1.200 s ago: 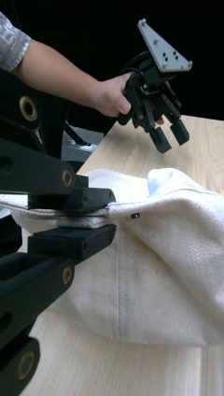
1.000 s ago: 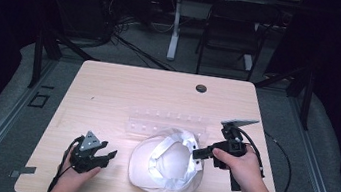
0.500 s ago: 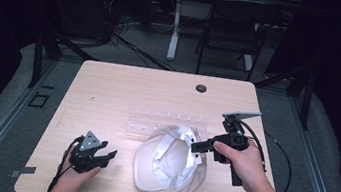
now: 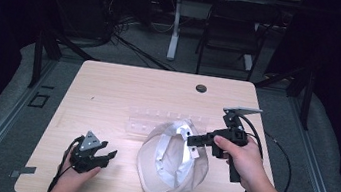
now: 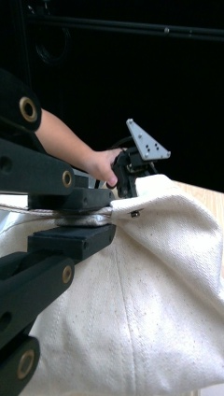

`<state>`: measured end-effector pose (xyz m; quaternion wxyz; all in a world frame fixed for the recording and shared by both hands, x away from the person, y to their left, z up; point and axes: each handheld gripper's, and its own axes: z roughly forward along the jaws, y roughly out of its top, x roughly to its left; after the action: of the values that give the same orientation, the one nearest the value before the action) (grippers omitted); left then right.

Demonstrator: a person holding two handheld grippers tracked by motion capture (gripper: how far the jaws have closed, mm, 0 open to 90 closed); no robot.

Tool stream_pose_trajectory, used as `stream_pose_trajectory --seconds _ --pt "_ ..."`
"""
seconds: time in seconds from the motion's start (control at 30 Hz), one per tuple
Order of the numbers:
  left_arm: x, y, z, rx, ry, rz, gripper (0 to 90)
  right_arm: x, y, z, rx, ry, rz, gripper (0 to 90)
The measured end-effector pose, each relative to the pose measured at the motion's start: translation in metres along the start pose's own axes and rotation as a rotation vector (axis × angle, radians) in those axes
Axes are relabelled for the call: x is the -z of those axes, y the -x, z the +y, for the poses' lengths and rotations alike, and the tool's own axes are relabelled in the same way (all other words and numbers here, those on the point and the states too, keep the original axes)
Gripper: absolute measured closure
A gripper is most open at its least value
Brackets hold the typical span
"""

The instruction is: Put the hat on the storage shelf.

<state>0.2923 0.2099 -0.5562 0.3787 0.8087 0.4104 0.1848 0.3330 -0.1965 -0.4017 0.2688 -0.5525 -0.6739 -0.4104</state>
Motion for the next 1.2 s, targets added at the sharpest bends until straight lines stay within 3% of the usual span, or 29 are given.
stream_pose_trajectory --seconds 0.27,0.6,1.2 --pt "0.0 0.0 0.0 0.001 0.001 0.0 48.7 -0.005 -0.01 0.004 0.004 0.006 0.061 82.0" --pt "0.0 0.0 0.0 0.001 0.001 -0.001 48.7 -0.003 -0.021 0.009 -0.003 0.024 0.084 82.0" --pt "0.002 0.007 0.002 -0.012 0.023 -0.007 48.3 0.026 -0.028 0.024 -0.02 0.109 0.116 82.0"
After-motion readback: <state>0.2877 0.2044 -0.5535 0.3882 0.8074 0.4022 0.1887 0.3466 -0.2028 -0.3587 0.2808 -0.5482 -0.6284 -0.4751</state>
